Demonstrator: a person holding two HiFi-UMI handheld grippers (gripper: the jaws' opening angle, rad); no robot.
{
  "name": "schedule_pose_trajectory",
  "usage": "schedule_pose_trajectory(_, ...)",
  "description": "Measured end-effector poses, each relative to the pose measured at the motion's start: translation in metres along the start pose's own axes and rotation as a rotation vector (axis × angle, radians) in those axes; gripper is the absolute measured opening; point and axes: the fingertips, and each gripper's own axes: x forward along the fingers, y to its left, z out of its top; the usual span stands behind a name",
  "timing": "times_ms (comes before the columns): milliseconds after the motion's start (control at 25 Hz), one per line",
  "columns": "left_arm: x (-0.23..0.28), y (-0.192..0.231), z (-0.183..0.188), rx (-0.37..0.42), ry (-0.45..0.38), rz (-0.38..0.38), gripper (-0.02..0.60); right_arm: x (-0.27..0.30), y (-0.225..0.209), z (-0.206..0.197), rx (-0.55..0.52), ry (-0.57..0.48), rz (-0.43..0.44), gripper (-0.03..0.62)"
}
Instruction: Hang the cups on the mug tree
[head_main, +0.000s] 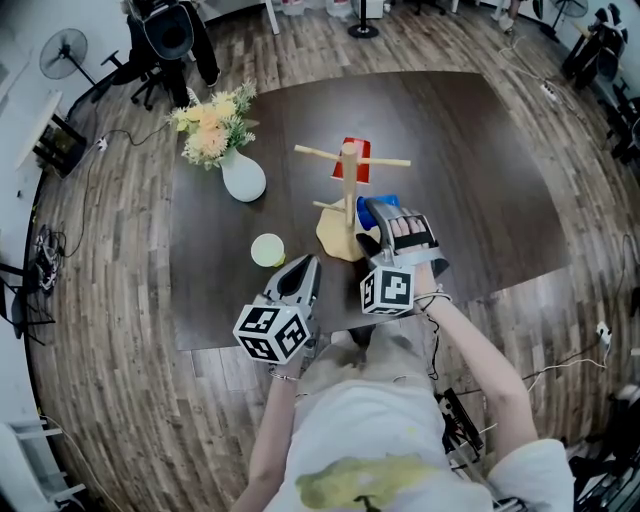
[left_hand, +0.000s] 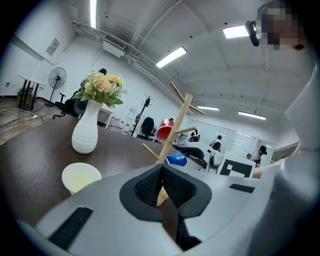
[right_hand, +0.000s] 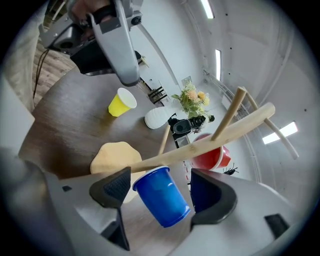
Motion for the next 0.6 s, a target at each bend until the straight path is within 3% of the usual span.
schedule_pose_trajectory(280, -0.008, 0.001, 0.000, 0.039, 0.001, 0.000, 0.023, -0.011, -0.005, 0.006, 0.082, -0.004, -0.033, 0.348)
schedule_pose_trajectory(400, -0.012, 0.001, 0.000, 0.059, -0.001, 0.015, 0.023, -0.017, -0.007, 0.007, 0.146, -0.021, -0.048, 0.251)
schedule_pose_trajectory(600, -0.024, 0.001, 0.000, 0.049, -0.017, 0.057, 0.023, -0.028, -0.004, 0.008, 0.287, -0.055, -0.024, 0.155)
